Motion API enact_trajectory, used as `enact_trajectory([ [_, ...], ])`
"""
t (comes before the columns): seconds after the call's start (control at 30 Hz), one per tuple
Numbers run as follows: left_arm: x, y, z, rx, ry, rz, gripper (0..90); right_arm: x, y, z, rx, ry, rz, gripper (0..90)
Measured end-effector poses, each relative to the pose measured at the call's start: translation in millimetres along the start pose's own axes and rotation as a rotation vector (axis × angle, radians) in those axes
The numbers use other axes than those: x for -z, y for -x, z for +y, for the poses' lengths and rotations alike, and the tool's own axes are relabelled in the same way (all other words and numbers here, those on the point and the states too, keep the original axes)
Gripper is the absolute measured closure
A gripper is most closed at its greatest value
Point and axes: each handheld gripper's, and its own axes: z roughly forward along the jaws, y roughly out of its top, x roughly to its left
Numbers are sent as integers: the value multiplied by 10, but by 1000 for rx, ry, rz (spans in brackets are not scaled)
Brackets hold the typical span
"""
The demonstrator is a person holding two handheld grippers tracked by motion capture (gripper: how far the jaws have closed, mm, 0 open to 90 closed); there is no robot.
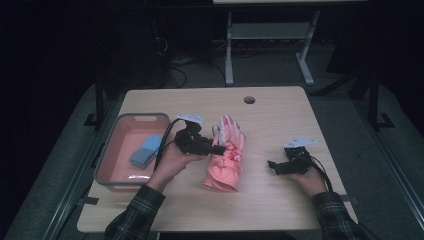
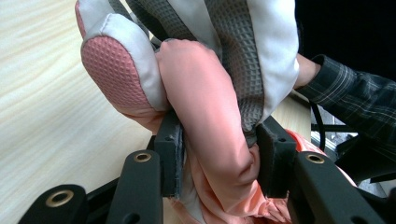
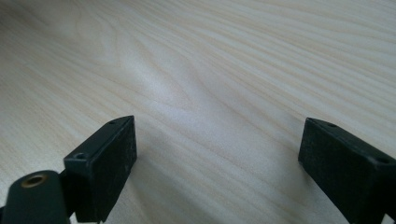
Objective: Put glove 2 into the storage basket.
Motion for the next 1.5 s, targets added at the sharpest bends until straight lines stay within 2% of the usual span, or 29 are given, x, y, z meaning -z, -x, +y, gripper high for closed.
enact_trajectory([
  [0.23,212,-5,34,9,22,15,585,0,0,0,0,0,0,110],
  [0.43,365,-27,41,14,22,25,585,0,0,0,0,0,0,109],
  [0.87,917,-96,45,38,55,82,585,1,3,0,2,-1,-2,110],
  [0.9,917,-96,45,38,55,82,585,1,3,0,2,-1,-2,110],
  [0.93,1006,-120,35,40,60,85,585,1,4,0,3,-2,-2,109],
  [1.13,1307,-192,13,58,81,115,585,1,4,0,2,-1,-3,110],
  [1.37,1640,-285,-70,87,90,184,585,-2,4,2,-4,0,-6,110],
  [1.4,1640,-285,-70,87,90,184,584,-1,4,2,-4,0,-6,110],
  [1.47,1781,-345,-115,106,92,209,585,-2,3,1,-5,1,-6,110],
  [1.5,1781,-345,-115,106,92,209,585,-2,3,1,-5,1,-6,110],
])
